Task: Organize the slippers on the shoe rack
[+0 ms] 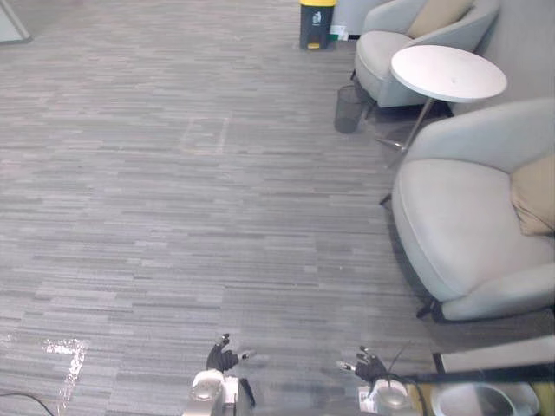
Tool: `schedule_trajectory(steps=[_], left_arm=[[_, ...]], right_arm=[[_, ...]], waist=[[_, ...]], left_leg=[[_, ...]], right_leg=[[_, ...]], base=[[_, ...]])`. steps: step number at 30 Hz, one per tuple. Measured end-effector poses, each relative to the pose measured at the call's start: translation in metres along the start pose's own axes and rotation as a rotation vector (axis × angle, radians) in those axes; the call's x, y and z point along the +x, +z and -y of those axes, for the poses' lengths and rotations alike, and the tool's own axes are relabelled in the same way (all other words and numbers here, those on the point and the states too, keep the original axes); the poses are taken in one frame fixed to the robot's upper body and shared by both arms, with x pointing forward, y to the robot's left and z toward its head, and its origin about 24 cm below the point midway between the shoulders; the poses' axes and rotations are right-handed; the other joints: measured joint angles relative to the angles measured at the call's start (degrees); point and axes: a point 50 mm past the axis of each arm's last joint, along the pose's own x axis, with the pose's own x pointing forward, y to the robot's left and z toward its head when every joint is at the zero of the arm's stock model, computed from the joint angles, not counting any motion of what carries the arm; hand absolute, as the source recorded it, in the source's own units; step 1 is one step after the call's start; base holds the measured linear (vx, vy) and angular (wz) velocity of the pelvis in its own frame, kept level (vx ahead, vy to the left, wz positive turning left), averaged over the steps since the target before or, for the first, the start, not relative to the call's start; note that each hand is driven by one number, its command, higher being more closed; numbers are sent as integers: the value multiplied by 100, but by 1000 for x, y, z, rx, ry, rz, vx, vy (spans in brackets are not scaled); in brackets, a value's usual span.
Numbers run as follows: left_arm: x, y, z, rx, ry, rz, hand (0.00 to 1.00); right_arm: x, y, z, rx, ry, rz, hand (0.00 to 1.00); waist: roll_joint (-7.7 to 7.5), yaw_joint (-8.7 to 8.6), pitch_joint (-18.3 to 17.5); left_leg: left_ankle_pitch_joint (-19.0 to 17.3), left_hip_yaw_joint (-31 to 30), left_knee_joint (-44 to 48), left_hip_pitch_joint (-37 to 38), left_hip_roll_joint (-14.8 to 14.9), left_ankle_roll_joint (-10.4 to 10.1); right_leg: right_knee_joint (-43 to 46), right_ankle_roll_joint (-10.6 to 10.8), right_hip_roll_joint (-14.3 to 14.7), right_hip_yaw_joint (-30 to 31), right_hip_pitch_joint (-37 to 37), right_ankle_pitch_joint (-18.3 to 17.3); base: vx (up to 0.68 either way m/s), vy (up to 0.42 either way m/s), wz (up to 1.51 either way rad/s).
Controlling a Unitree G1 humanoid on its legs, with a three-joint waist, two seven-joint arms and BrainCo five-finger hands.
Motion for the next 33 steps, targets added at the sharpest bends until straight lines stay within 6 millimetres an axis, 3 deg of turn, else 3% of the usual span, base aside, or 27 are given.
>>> schedule_trajectory(steps=[1, 2, 3, 4, 5, 7, 8, 9, 10, 11, 12, 14, 16, 17, 18, 19, 21, 23, 24, 25, 27, 28, 29, 31, 33], left_arm=[[-1, -4, 3, 16, -11, -9, 0], [0, -2, 2, 24, -11, -3, 0], [5, 6, -1, 34, -3, 11, 0], [6, 9, -6, 47, 8, 15, 0], [6, 7, -8, 51, 12, 9, 0], [3, -7, -8, 53, 11, -43, 0], [1, -11, -8, 53, 12, -55, 0], [0, -15, -9, 55, 13, -70, 0], [-2, -23, -10, 51, 14, -103, 0], [-2, -24, -9, 49, 13, -109, 0], [-3, -26, -9, 47, 13, -120, 0], [-3, -29, -8, 40, 14, -132, 0], [-1, -23, -4, -7, 18, -122, 0], [-1, -23, -2, -11, 15, -119, 0], [-1, -23, -3, -8, 15, -122, 0], [-3, -28, 4, -17, -1, -143, 0], [-6, -32, 13, -34, -21, -151, 0], [-5, -28, 19, -52, -32, -142, 0], [-5, -25, 19, -74, -24, -131, 0], [-5, -23, 15, -97, -5, -114, 0], [-5, -20, 7, -133, 31, -94, 0], [-7, -21, 3, -149, 51, -91, 0], [-7, -20, 2, -151, 53, -84, 0], [-5, -14, 0, -150, 57, -58, 0], [-3, -8, 0, -128, 47, -34, 0]], right_arm=[[-2, -5, 4, -5, -9, -13, 0], [-1, -6, 3, -2, -8, -20, 0], [-1, -6, -2, -2, 5, -23, 0], [3, 6, -6, -3, 19, 2, 0], [4, 8, -6, -4, 19, 6, 0], [4, 7, -3, -6, 11, 4, 0], [3, 2, -2, -6, 7, -10, 0], [2, 0, -2, -7, 7, -15, 0], [0, -6, 0, -19, 8, -27, 0], [0, -7, 0, -20, 8, -30, 0], [0, 1, 4, -21, 2, 8, 0], [1, 8, 4, -18, 0, 39, 0], [1, 12, 3, -15, 2, 65, 0], [1, 12, 1, -11, 8, 62, 0], [0, 8, -3, -5, 16, 48, 0], [1, 8, -2, -9, 16, 44, 0], [1, 9, -1, -6, 11, 46, 0], [2, 12, 2, -10, 7, 54, 0], [0, 7, 2, -14, 6, 42, 0], [-3, 2, 3, -15, 5, 35, 0], [-4, -1, 1, -22, 13, 25, 0], [-4, -2, -1, -26, 18, 19, 0], [-4, -2, -2, -25, 20, 20, 0], [-4, -4, -2, -25, 22, 10, 0], [-4, -6, -1, -16, 16, -6, 0]], waist=[[151, 18, -70], [81, 35, -73], [-96, -8, -117], [-105, 36, -119], [-112, 46, -118], [-105, -3, -106], [-135, -28, -91], [-158, -53, -74], [-119, -112, -45], [-91, -139, -29], [-6, -207, -2], [32, -312, 30], [74, -329, 46], [31, -337, 18], [-106, -340, -27], [4, -338, -77], [144, -332, -133], [240, -371, -74], [239, -364, -67], [231, -290, -40], [220, -217, -22], [178, -162, -26], [182, -143, -33], [166, -67, -42], [85, -27, -7]], left_leg=[[1064, -61, -1620, 4, -272, 177], [1150, -145, -1578, 15, -414, 332], [1113, -126, -1662, 6, -632, 483], [890, -184, -1559, -15, -741, 543], [797, -186, -1498, 19, -769, 549], [401, -301, -1475, 475, -965, 592], [251, -406, -1629, 866, -1083, 526], [134, -499, -1755, 1184, -1177, 507], [-11, -682, -2008, 1774, -1314, 530], [-35, -741, -2085, 1924, -1320, 521], [-52, -911, -2379, 2393, -1303, 507], [-54, -1157, -2643, 2831, -1239, 506], [-158, -1467, -2951, 3166, -1062, 386], [-259, -1638, -3041, 3259, -1009, 181], [-381, -1817, -3055, 3367, -1046, 11], [-480, -2009, -3069, 3553, -863, -69], [-390, -2052, -2804, 3486, -729, -222], [-366, -2033, -1708, 3170, -612, -288], [-172, -2020, -562, 2772, -484, -613], [223, -1936, 1104, 2176, -168, -1019], [189, -1491, 2432, 1675, 325, -913], [86, -1178, 2824, 1281, 599, -741], [51, -1090, 2829, 1154, 653, -690], [-109, -771, 2281, 638, 663, -494], [-46, -644, 556, 327, 198, -376]], right_leg=[[4, 253, 28, -114, 195, -64], [11, 392, -53, -97, 257, -102], [53, 550, -244, -124, 186, 53], [124, 547, -239, 33, 101, 485], [210, 585, -260, 56, 114, 600], [1343, 890, -353, 236, -93, 1322], [2478, 1036, -386, 430, -472, 1747], [3688, 908, -397, 627, -933, 1544], [5019, 580, -377, 662, -1662, 1018], [5150, 501, -339, 655, -1830, 899], [5164, 348, -142, 639, -2316, 475], [4637, 278, 81, 611, -2836, 79], [3247, 373, 348, 594, -3279, -4], [2204, 450, 432, 618, -3296, 207], [1396, 414, 411, 782, -3319, 734], [1500, 230, 567, 719, -3206, 774], [1642, 112, 534, 513, -3153, 409], [1559, -4, 523, 299, -2753, 176], [1382, -22, 526, 212, -2382, 71], [1097, -116, 558, 116, -1845, -59], [798, -173, 649, 137, -1238, -216], [531, -154, 642, 175, -820, -294], [427, -136, 622, 198, -700, -313], [56, -39, 434, 300, -300, -371], [-134, -30, 57, 346, 40, -377]], base=[[611, 206, 49], [734, 219, 68], [450, 115, 59], [680, 184, 54], [458, 142, 29], [603, 211, 38], [701, 226, 48], [666, 172, 55], [531, 100, 46], [532, 60, 48], [430, 13, 40], [572, -89, 73], [559, -179, 91], [403, -192, 88], [542, -251, 78], [559, -233, 51], [582, -223, 42], [627, -230, 56], [543, -167, 52], [515, -118, 33], [494, -65, -3], [472, -1, -11], [545, 43, -17], [465, 103, -25], [541, 205, -15]])
